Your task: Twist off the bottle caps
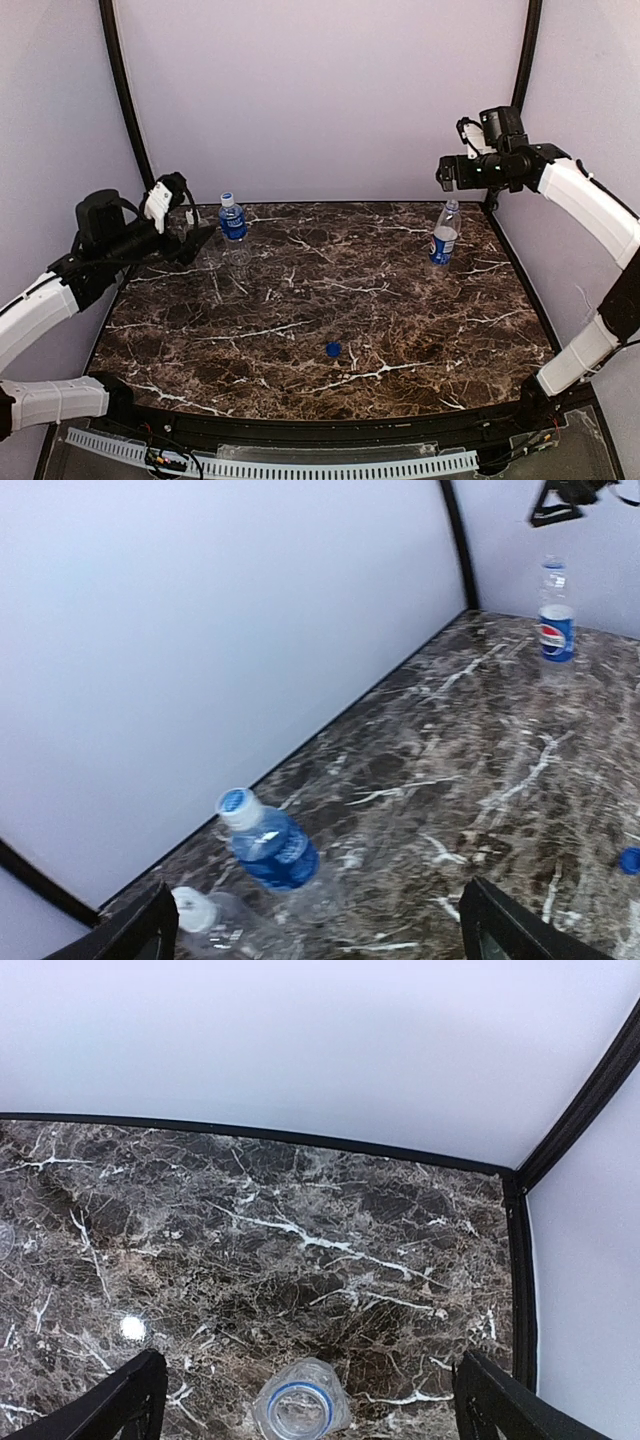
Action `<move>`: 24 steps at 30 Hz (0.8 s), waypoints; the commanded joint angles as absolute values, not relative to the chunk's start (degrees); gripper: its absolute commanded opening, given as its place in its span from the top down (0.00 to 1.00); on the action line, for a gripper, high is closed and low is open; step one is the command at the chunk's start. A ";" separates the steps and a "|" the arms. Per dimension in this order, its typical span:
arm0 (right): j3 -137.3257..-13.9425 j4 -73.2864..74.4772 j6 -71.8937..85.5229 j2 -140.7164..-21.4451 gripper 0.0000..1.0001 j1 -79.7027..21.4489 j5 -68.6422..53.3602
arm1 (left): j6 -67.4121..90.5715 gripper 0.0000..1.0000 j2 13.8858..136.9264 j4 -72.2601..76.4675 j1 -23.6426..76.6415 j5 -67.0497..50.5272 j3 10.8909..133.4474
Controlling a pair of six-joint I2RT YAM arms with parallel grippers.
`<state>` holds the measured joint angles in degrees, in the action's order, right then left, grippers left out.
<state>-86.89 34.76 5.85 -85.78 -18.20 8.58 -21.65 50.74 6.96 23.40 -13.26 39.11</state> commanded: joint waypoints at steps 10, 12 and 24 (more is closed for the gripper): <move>-87.93 31.72 2.42 -82.42 0.01 -21.80 5.65 | -30.23 0.05 75.31 -37.86 2.83 -20.06 79.68; -87.53 31.73 1.98 -82.42 0.01 -22.32 5.70 | -30.65 0.07 81.73 -46.38 1.79 -20.91 89.25; -85.52 31.36 2.94 -82.25 0.01 -23.80 5.35 | -24.20 0.02 94.16 -38.56 0.79 -17.81 88.93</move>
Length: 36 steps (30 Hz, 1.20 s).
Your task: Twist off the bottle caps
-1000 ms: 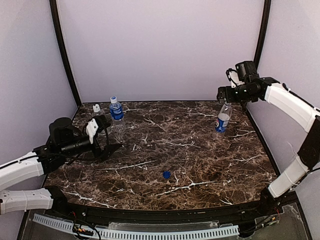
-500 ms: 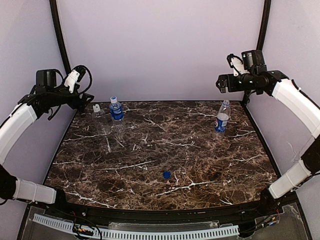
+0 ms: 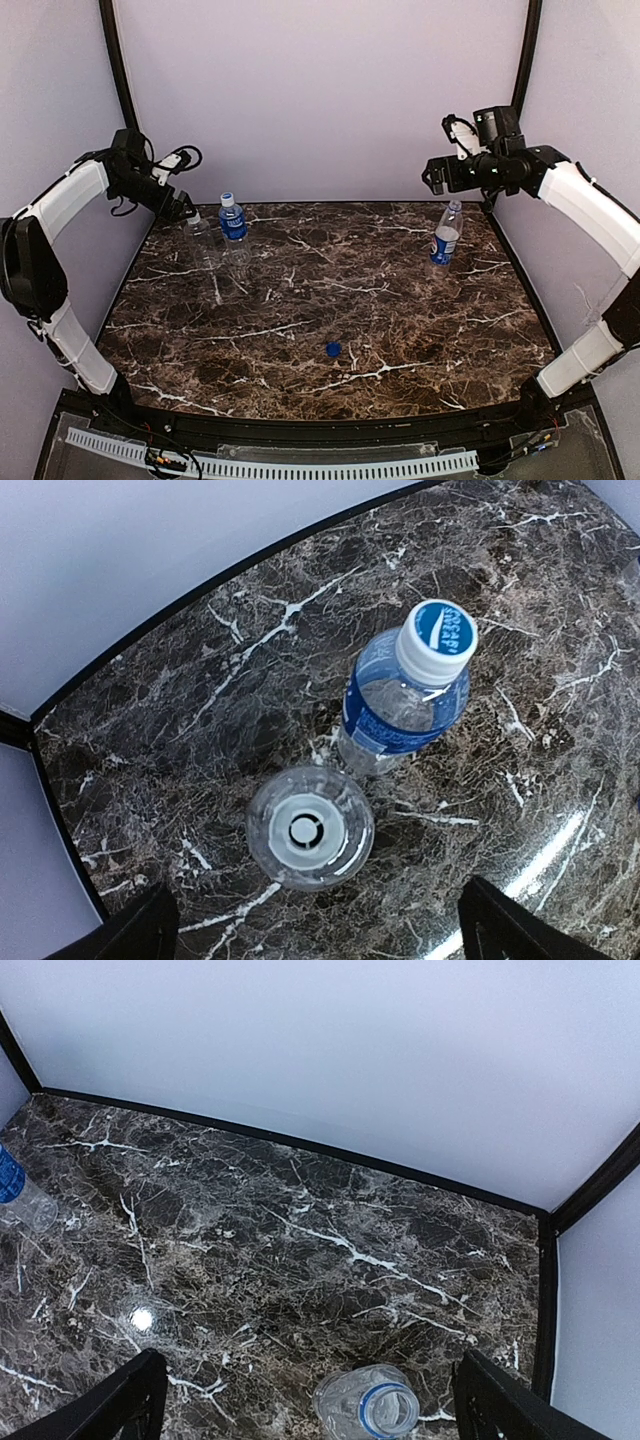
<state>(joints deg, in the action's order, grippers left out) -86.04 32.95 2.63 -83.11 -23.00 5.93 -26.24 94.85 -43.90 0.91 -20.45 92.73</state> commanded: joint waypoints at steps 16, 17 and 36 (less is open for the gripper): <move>-85.78 31.63 4.00 -82.00 0.01 -24.17 6.01 | -22.31 0.31 100.06 -32.60 0.79 -18.99 86.28; -85.72 31.64 4.02 -82.00 0.01 -24.13 6.08 | -22.27 0.33 100.08 -32.71 0.79 -19.51 86.02; -84.99 28.95 1.61 -80.07 0.01 -25.12 -0.54 | -29.02 0.99 88.87 -36.94 0.93 -9.91 87.60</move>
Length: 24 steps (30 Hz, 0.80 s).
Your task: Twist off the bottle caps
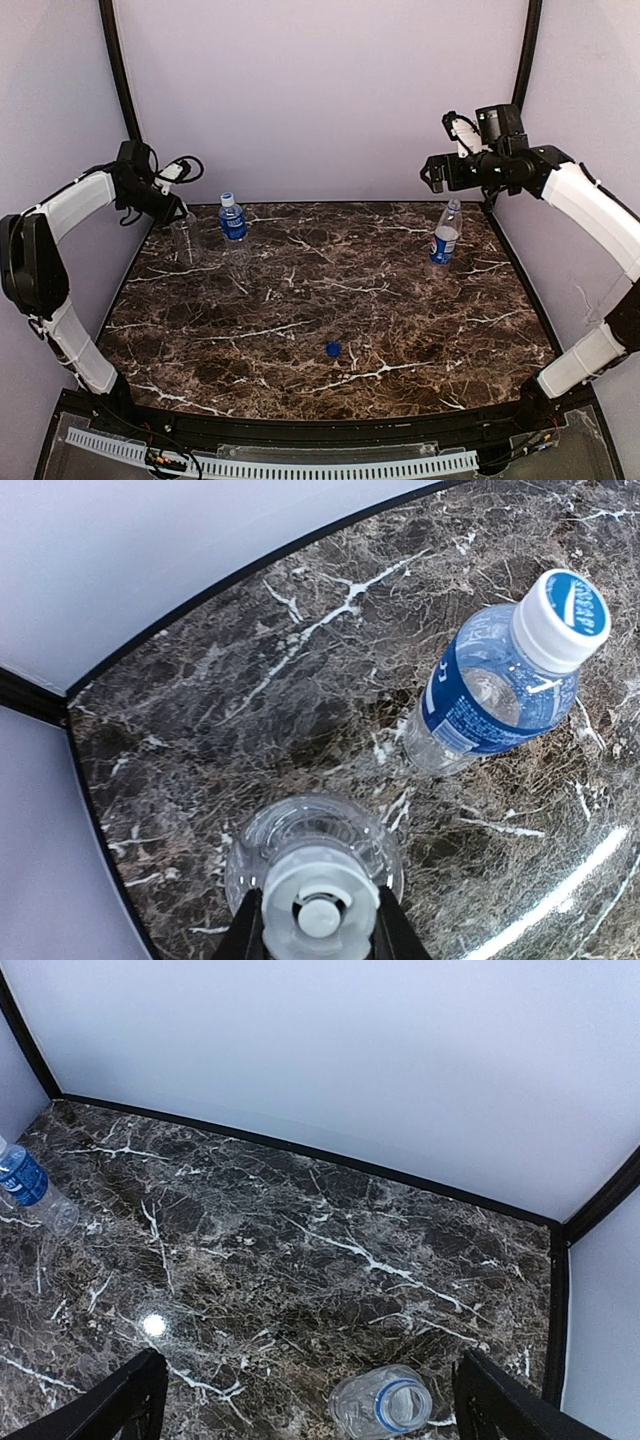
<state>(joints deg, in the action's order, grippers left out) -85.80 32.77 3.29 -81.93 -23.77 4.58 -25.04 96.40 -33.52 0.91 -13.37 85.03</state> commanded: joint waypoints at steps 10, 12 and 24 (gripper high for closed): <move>-79.67 11.34 -13.13 -78.70 0.02 -37.67 -15.61 | -39.05 0.99 85.21 -62.95 16.56 -13.58 112.61; -79.87 9.99 -17.61 -80.24 0.02 -41.71 -17.15 | -39.31 0.99 85.73 -67.62 20.69 -17.53 117.49; -87.13 4.46 -23.13 -96.61 0.01 -54.39 -26.77 | -36.47 0.99 88.43 -74.49 35.85 -32.87 120.67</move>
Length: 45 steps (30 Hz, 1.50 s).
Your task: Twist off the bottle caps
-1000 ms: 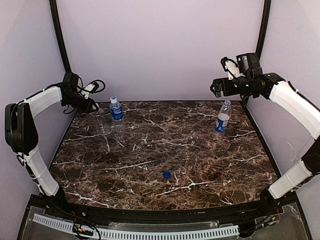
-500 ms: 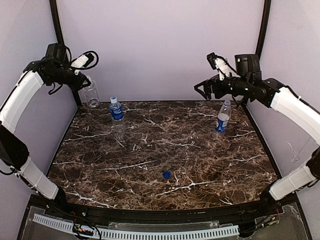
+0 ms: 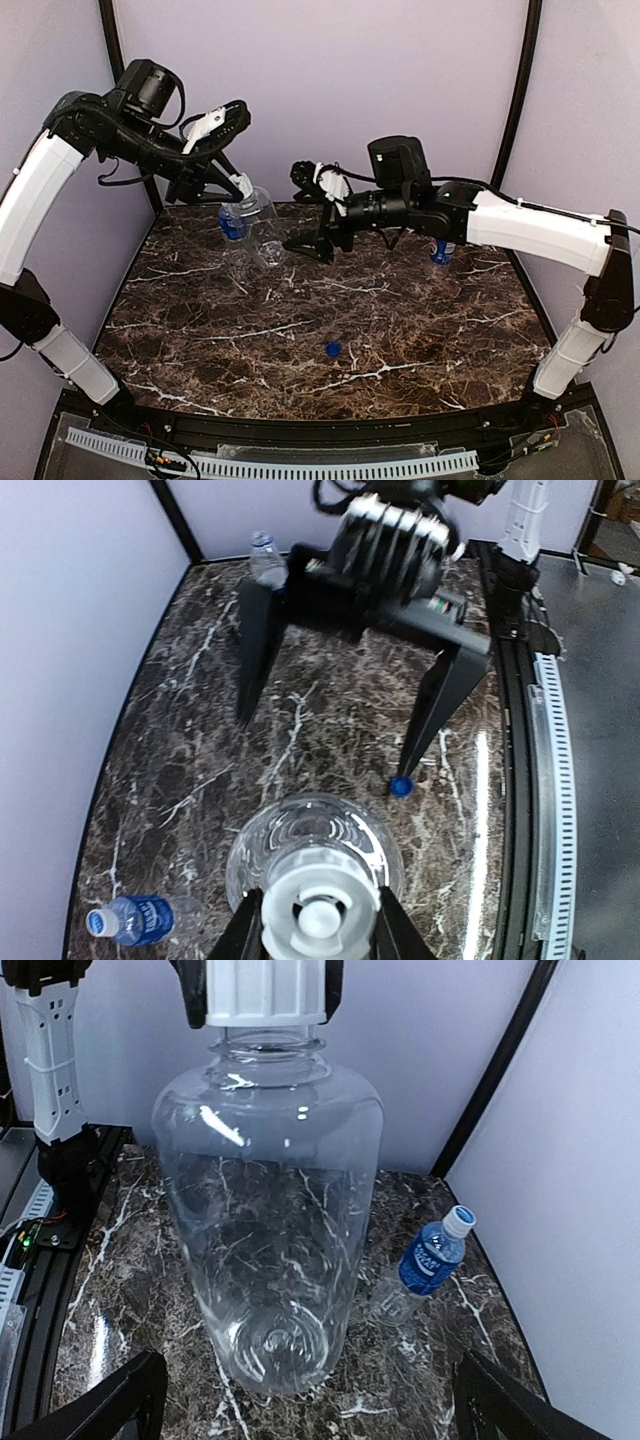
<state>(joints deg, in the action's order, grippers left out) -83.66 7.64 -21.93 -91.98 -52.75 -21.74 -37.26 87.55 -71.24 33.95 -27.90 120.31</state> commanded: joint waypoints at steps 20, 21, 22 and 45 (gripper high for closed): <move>-81.73 -10.22 -15.80 -100.17 0.28 -55.12 -32.98 | -30.59 0.99 87.67 -71.84 36.21 -35.73 121.48; -81.41 -10.40 -15.82 -100.01 0.31 -55.08 -32.73 | -30.41 0.99 87.65 -71.73 36.21 -35.71 121.47; -81.20 -10.59 -15.74 -99.78 0.33 -55.10 -32.46 | -30.23 0.99 87.61 -71.64 36.21 -35.71 121.47; -76.59 -22.81 -9.86 -97.30 0.50 -55.00 -31.56 | -21.49 0.04 54.30 -17.04 35.77 -34.89 69.18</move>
